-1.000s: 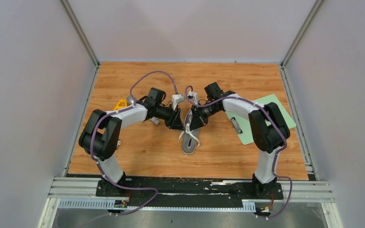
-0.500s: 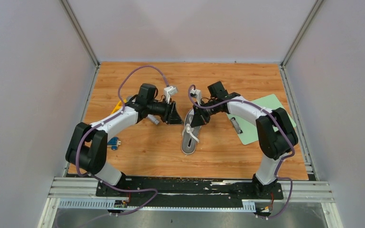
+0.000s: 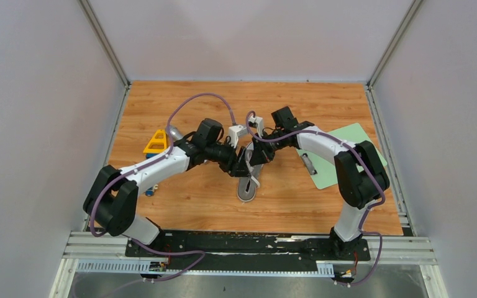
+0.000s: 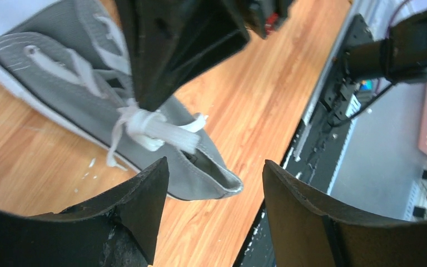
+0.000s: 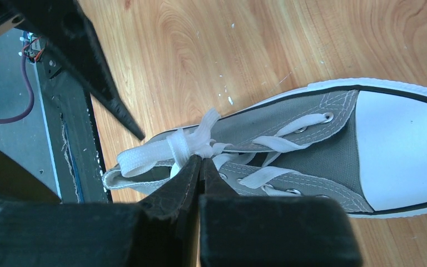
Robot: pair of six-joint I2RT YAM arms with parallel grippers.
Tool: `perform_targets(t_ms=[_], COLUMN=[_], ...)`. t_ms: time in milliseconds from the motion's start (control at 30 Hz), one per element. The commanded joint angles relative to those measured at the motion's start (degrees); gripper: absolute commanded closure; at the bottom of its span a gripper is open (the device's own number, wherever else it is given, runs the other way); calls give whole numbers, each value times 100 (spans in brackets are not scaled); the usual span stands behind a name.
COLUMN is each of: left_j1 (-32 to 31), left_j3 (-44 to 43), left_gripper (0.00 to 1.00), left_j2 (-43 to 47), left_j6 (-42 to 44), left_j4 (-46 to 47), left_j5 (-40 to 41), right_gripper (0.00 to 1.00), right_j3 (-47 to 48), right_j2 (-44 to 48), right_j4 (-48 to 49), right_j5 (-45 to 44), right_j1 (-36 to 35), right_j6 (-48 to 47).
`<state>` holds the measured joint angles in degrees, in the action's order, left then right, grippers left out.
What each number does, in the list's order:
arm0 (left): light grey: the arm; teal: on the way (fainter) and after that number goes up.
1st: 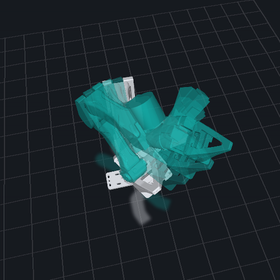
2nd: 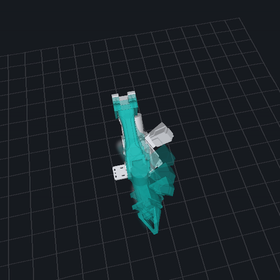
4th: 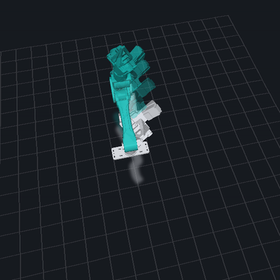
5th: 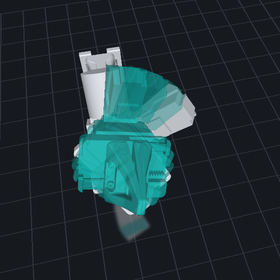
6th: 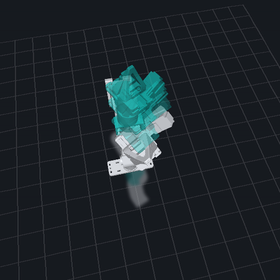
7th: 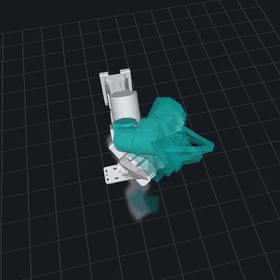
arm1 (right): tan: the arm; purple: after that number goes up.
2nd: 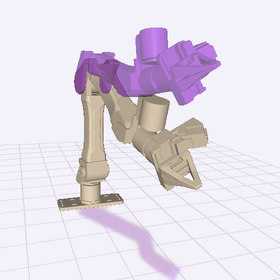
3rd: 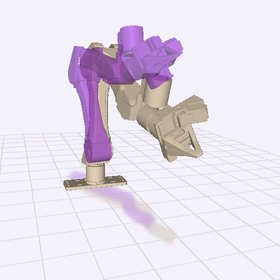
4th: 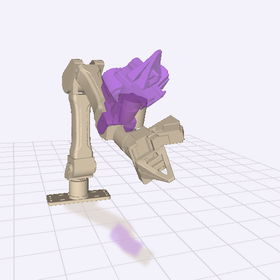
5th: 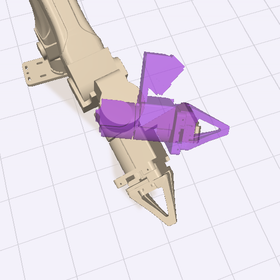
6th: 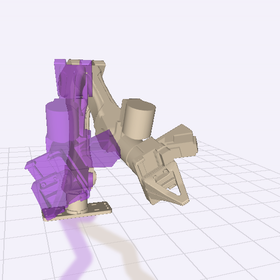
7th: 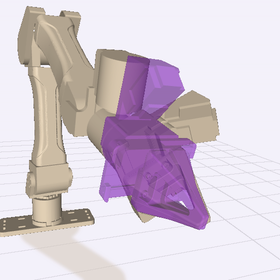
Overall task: Tie the shoes
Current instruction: Tie the shoelace on the shoe.
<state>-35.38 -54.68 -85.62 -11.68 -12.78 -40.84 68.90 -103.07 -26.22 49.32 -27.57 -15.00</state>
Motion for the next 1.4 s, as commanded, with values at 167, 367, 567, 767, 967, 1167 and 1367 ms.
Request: perform_targets(t_ms=[167,367,567,767,967,1167,1367], left_j1=[32,36,178,500,567,602,637], left_j3=[-158,-270,-173,27,237,426,760], left_gripper=[31,49,90,100,100,100,100], left_j2=[-78,-304,-289,-136,127,98,96], left_j6=[-875,-895,-897,-770,-821,-613,-366], left_j4=[72,370,566,269,332,156,147], left_j5=[848,389,50,44,-142,128,292], right_gripper=[100,100,100,100,100,100,100], right_j3=[9,-8,-25,-114,-123,-178,-580], right_j2=[67,59,62,144,142,240,635], right_j4=[212,218,220,210,218,225,183], right_j5=[43,36,-9,-114,-122,-357,-567], right_j1=[-20,-20,-21,6,5,72,223], right_j6=[77,77,64,58,85,159,80])
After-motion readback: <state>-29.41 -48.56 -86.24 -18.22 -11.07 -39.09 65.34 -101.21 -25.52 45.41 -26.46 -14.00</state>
